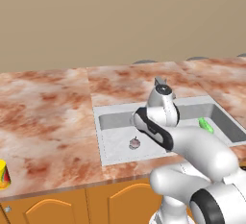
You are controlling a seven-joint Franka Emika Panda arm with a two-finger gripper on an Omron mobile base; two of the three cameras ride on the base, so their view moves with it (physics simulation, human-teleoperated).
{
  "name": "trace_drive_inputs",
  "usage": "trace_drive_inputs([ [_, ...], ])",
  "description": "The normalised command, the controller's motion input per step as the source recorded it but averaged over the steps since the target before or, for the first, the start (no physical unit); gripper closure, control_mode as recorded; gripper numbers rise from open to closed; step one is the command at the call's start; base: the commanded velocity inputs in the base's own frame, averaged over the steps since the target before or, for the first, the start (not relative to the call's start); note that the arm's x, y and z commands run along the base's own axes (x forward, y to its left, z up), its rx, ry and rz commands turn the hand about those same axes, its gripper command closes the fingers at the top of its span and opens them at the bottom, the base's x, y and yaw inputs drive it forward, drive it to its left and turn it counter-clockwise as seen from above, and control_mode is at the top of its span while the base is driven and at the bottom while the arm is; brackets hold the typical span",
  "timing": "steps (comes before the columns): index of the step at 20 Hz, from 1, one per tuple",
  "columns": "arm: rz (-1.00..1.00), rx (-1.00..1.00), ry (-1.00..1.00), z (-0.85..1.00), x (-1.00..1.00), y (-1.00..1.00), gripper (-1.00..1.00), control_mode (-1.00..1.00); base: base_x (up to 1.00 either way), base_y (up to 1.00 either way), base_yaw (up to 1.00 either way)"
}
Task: Remove the corn and garlic from the sink. Then move the bowl and cup from the counter to the sink for washing.
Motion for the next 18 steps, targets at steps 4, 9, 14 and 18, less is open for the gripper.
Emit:
trace_drive_inputs([
  [4,0.0,0.0,-0.01,-0.12,0.11,0.06,-1.0,-1.0,0.0,0.0,0.0],
  [9,0.0,0.0,-0.01,-0.13,0.11,0.05,-1.0,-1.0,0.0,0.0,0.0],
  [14,0.0,0.0,0.0,-0.13,0.08,0.01,-1.0,-1.0,0.0,0.0,0.0],
  [18,0.0,0.0,-0.01,-0.13,0.02,0.0,-1.0,-1.0,0.0,0.0,0.0],
])
